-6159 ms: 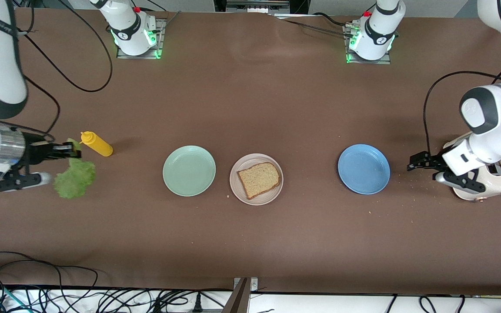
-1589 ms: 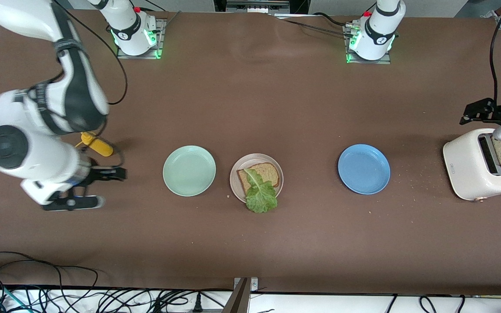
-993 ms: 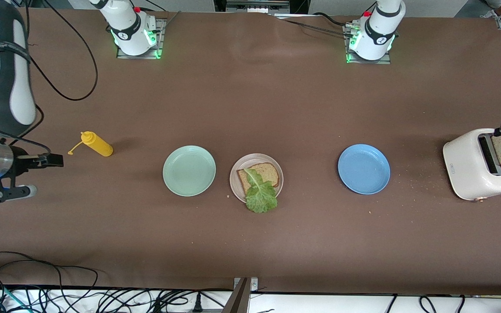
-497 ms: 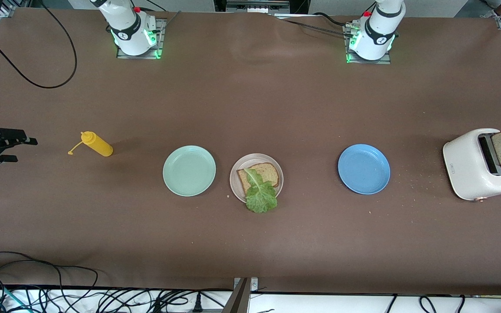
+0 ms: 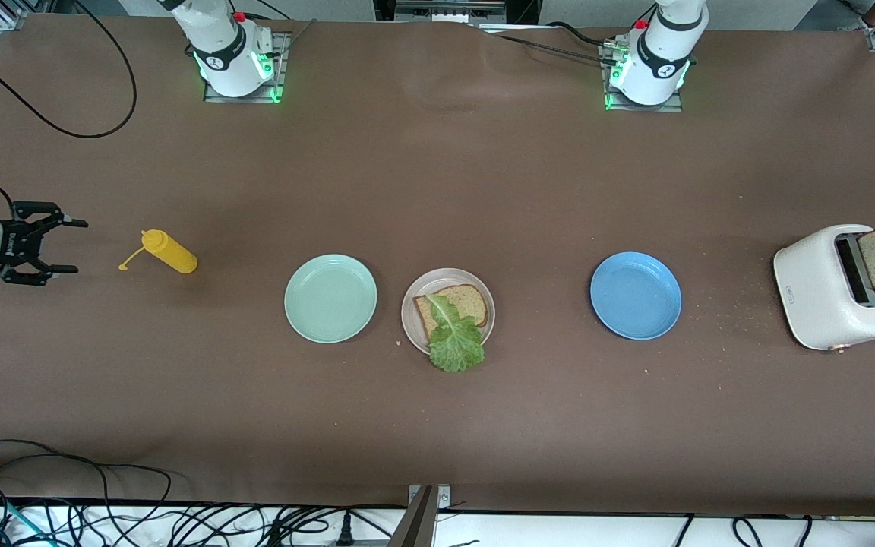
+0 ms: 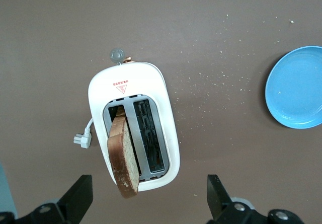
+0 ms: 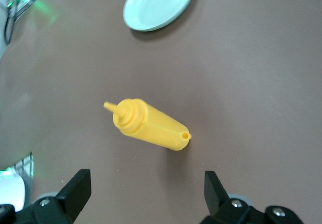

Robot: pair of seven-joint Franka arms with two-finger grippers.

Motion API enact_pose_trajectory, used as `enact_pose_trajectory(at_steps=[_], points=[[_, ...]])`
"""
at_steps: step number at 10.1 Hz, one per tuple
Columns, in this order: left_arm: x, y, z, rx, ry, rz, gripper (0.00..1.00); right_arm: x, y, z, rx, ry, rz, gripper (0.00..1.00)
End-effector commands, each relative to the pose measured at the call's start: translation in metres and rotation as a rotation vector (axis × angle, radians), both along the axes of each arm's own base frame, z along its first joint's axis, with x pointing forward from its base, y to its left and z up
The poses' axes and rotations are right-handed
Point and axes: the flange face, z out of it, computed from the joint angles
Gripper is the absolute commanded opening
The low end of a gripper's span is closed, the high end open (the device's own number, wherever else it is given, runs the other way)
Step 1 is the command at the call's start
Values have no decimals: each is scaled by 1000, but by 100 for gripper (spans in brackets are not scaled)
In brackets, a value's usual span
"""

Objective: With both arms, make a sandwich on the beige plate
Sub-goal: 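Grasp the yellow squeeze bottle with the right gripper and lift it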

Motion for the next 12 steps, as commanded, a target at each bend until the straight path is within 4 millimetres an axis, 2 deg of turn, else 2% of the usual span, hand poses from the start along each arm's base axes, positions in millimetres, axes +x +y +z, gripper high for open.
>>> enact_pose_trajectory(at_steps=[1,3,4,6,8,10,12], points=[[0,11,1,45,14,3,100,-18,-24,-26,101,-103,76,100],[-2,23,-10,63,39,14,100,-19,-27,-58,209,-245,186,100],[-4,30,-15,65,37,35,100,-21,-25,-71,237,-260,190,100],[-8,45,-35,70,25,86,100,-20,-19,-87,280,-357,242,100],[-7,45,-41,74,23,125,100,-22,-8,-113,336,-435,279,100],[-6,47,-56,83,4,167,100,-24,0,-132,379,-431,247,100],[-5,46,-57,88,-3,181,100,-17,22,-139,412,-437,235,100]])
